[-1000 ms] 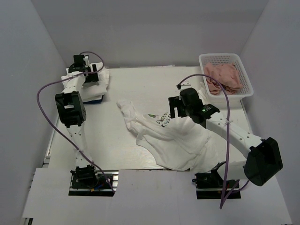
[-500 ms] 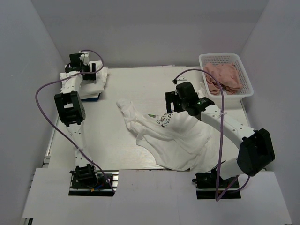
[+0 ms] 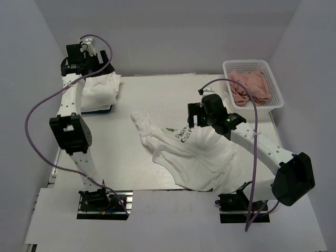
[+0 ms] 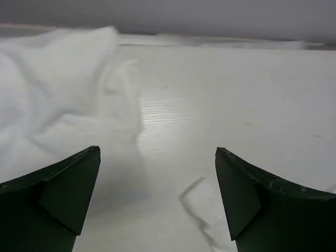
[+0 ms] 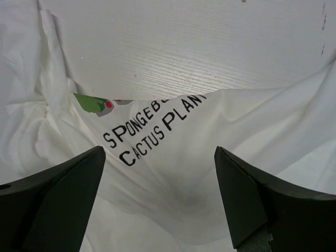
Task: Fold and stack the t-shirts
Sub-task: Flatten out the tshirt
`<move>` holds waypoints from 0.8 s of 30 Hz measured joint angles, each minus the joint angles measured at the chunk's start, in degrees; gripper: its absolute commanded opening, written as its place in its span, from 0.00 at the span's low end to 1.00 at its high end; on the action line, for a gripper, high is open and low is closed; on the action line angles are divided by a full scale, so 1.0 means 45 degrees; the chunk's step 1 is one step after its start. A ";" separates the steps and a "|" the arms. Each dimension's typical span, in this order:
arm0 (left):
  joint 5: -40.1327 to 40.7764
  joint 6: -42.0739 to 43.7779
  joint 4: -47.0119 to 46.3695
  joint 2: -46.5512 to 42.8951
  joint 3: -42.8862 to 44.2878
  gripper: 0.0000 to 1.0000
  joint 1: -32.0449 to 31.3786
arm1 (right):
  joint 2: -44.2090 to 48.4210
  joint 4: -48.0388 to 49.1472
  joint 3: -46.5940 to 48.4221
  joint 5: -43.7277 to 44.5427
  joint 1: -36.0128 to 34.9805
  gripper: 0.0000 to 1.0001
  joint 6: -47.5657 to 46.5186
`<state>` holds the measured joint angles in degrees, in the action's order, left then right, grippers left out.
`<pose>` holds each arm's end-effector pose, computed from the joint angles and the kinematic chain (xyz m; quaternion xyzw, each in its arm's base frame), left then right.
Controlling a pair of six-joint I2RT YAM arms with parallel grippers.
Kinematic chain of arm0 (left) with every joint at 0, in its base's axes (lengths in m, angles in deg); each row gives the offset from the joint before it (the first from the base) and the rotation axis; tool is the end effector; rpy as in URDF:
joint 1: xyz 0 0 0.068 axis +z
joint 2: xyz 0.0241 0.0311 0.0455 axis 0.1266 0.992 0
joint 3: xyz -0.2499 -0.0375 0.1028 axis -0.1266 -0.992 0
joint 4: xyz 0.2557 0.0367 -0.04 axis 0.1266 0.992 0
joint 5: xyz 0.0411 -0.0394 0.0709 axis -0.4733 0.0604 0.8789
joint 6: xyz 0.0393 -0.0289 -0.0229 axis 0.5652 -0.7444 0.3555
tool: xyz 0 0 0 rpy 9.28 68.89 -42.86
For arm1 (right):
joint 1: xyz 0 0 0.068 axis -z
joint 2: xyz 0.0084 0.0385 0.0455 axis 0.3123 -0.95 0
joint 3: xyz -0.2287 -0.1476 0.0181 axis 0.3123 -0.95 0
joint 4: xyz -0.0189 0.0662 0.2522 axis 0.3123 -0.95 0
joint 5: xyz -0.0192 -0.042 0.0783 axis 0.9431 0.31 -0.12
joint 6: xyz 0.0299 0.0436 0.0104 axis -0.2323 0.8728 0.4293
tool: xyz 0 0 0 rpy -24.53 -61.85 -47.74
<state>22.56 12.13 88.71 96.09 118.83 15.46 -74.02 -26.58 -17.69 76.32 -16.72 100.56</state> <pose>0.4753 0.0565 0.3382 -0.0218 0.8870 -0.1349 0.4412 0.2550 0.1691 0.2988 -0.1022 0.8783 0.1113 0.4537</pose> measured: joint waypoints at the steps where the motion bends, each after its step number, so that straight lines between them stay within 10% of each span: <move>1: -0.0457 -0.0350 -0.0102 -0.0772 -0.0330 1.00 -0.0165 | 0.0228 0.0024 -0.0243 0.0049 0.0005 0.90 0.0155; 8: -0.1292 -0.2142 -0.0942 -0.5513 -0.5984 1.00 -0.2701 | 0.2331 -0.0296 -0.2526 0.1676 0.0151 0.90 0.1812; 15: -0.0763 -0.3614 -0.0282 -0.5741 -1.1317 1.00 -0.4537 | 0.3721 -0.1715 -0.4051 0.3002 0.0767 0.90 0.3483; 24: -0.0685 -0.4527 -0.0758 -0.4823 -1.2488 0.96 -0.6217 | 0.3832 -0.2856 -0.5634 0.2317 0.1088 0.90 0.4478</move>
<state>19.48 -8.24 85.30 74.38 62.64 -12.52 -56.77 -39.43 -43.04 86.75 -11.82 120.71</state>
